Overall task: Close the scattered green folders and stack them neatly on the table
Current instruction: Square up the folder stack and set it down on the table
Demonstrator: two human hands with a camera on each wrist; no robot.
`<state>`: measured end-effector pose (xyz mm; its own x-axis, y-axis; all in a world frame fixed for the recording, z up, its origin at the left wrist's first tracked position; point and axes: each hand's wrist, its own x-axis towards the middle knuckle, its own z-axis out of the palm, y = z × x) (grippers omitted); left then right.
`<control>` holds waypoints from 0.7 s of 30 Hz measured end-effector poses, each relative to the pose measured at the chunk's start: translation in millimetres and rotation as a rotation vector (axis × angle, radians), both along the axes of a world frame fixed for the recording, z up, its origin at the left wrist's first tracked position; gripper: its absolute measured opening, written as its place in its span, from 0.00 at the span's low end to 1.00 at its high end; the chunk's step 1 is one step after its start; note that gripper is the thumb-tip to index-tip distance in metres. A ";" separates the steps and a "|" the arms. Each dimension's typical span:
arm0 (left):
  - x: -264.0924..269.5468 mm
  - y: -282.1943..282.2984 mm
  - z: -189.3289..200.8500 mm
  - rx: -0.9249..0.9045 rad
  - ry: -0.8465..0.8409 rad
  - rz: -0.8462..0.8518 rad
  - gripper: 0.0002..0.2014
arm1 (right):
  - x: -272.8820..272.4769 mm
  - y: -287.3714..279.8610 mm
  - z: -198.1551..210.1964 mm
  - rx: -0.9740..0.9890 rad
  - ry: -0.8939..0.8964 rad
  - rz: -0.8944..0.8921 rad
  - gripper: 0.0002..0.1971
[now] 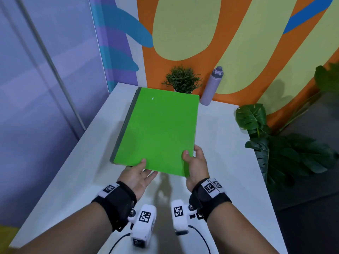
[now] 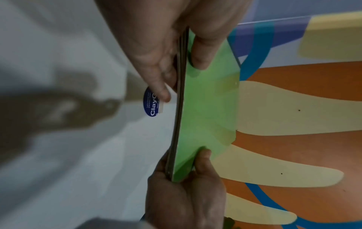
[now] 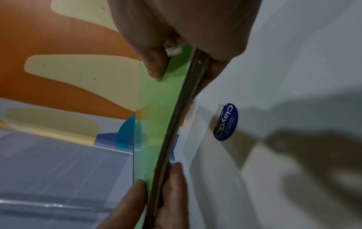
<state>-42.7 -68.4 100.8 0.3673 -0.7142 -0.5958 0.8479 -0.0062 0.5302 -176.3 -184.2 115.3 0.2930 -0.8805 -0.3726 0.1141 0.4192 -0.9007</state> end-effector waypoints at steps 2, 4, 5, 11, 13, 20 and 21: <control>0.4 0.1 -4.5 0.024 -0.031 0.084 0.19 | 6.2 1.8 -3.0 -0.049 0.061 0.053 0.11; 11.4 2.0 -3.8 0.087 -0.070 0.132 0.20 | 9.6 1.5 -4.9 -0.135 0.142 0.167 0.09; 21.5 1.8 -5.3 0.119 -0.080 0.145 0.21 | 9.9 0.7 -6.1 -0.177 0.190 0.232 0.09; 88.1 1.9 -10.9 0.336 -0.240 0.139 0.07 | -26.6 -18.1 -50.5 -0.374 0.608 0.408 0.06; 108.8 -3.8 -18.3 0.362 -0.262 0.147 0.04 | -43.7 -23.0 -71.1 -0.377 0.805 0.486 0.08; 159.9 -49.7 -57.6 0.437 -0.322 0.234 0.22 | -51.5 -37.3 -115.1 -0.418 1.122 0.727 0.17; 164.7 -56.9 -60.4 0.435 -0.318 0.210 0.22 | -50.2 -38.9 -119.0 -0.458 1.155 0.743 0.17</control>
<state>122.1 -125.3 40.4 0.6838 -0.3206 -0.6554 0.6539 -0.1294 0.7455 -226.5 -223.2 -3.7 0.4631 -0.7665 -0.4451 -0.8672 -0.2883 -0.4059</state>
